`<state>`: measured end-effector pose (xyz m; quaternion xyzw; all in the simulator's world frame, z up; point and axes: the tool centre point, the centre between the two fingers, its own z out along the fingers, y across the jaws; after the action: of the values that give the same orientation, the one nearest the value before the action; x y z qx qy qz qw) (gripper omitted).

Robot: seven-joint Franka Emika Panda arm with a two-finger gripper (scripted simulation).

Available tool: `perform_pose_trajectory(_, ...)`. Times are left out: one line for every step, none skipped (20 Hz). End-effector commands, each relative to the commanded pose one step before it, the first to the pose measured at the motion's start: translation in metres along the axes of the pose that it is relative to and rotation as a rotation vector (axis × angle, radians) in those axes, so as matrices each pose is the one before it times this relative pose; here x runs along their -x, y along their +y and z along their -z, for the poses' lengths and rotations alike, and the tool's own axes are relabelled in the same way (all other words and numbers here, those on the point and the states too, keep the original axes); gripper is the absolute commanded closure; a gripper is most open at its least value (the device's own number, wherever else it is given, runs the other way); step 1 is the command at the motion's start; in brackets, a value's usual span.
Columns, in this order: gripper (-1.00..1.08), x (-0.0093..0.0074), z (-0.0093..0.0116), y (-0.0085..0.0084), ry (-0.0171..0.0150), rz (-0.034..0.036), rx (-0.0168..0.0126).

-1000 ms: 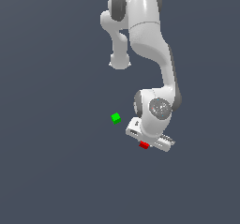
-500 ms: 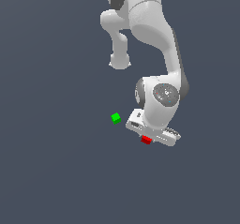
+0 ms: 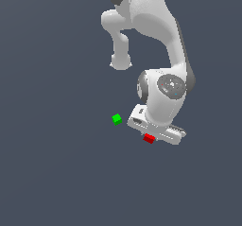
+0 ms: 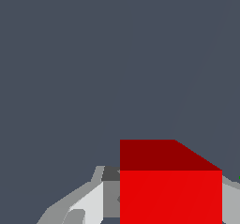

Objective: Stack the red cube on top of the green cube.

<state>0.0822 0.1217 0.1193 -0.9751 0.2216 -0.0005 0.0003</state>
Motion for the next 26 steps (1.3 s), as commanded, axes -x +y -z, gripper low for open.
perform_pose_trajectory(1.08,0.0002,-0.00009,0.00006,-0.00012,0.00021,0.00023)
perform_pose_trajectory(1.08,0.00015,-0.00012,0.00041,0.0,0.0,0.0)
perform_pose_trajectory(1.08,0.00026,-0.00021,0.00069,0.0,0.0,0.0)
perform_pose_trajectory(1.08,0.00036,-0.00029,0.00097,0.0,0.0,0.0)
perform_pose_trajectory(1.08,0.00046,-0.00037,0.00126,0.0,0.0,0.0)
perform_pose_trajectory(1.08,0.00057,-0.00046,0.00155,0.0,0.0,0.0)
perform_pose_trajectory(1.08,0.00068,-0.00055,0.00184,0.0,0.0,0.0)
perform_pose_trajectory(1.08,0.00079,-0.00064,0.00215,0.0,0.0,0.0)
perform_pose_trajectory(1.08,0.0009,-0.00073,0.00246,0.0,0.0,0.0)
perform_pose_trajectory(1.08,0.00102,-0.00083,0.00278,0.0,0.0,0.0)
perform_pose_trajectory(1.08,0.00114,-0.00092,0.00311,0.0,0.0,0.0)
perform_pose_trajectory(1.08,0.00127,-0.00103,0.00346,0.0,0.0,0.0)
perform_pose_trajectory(1.08,0.0014,-0.00114,0.00382,0.0,0.0,0.0)
perform_pose_trajectory(1.08,0.00153,-0.00125,0.0042,0.0,0.0,0.0)
perform_pose_trajectory(1.08,0.00167,-0.00137,0.00459,0.0,0.0,0.0)
perform_pose_trajectory(1.08,0.00182,-0.00149,0.005,0.0,0.0,0.0)
perform_pose_trajectory(1.08,0.00197,-0.00162,0.00543,0.0,0.0,0.0)
perform_pose_trajectory(1.08,0.00213,-0.00176,0.00589,0.0,0.0,0.0)
perform_pose_trajectory(1.08,0.00229,-0.0019,0.00637,0.0,0.0,0.0)
perform_pose_trajectory(1.08,0.00244,-0.00203,0.00682,0.0,0.0,0.0)
perform_pose_trajectory(1.08,0.00243,-0.00239,0.00706,-0.00032,-0.00013,0.00035)
perform_pose_trajectory(1.08,0.00256,-0.00215,0.0072,0.0,0.0,0.0)
perform_pose_trajectory(1.08,0.00261,-0.00221,0.00738,0.0,0.0,0.0)
perform_pose_trajectory(1.08,0.00267,-0.00227,0.00758,0.0,0.0,0.0)
perform_pose_trajectory(1.08,0.00272,-0.00234,0.00778,0.0,0.0,0.0)
perform_pose_trajectory(1.08,0.00269,-0.00233,0.00775,0.0,0.0,0.0)
